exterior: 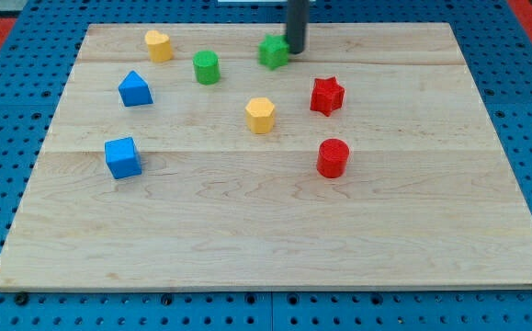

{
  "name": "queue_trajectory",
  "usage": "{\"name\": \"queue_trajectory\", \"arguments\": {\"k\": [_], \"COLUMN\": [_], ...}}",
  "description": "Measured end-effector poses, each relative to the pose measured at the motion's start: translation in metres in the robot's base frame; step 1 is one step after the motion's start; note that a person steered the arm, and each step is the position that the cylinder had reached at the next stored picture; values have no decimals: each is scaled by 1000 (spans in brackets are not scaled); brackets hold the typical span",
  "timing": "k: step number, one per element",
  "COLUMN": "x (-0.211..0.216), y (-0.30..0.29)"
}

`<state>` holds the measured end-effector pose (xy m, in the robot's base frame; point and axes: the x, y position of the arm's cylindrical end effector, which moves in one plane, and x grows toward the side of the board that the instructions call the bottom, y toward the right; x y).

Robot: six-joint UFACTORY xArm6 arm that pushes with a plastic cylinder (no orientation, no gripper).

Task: Keep green blocks with blue triangle in a diagonal line

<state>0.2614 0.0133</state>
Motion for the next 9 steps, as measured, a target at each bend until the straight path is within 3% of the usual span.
{"name": "queue_trajectory", "arguments": {"k": [3, 4, 5, 6, 7, 8, 9], "x": [-37, -33, -31, -2, 8, -19, -6], "y": [-85, -60, 16, -53, -70, -85, -156]}}
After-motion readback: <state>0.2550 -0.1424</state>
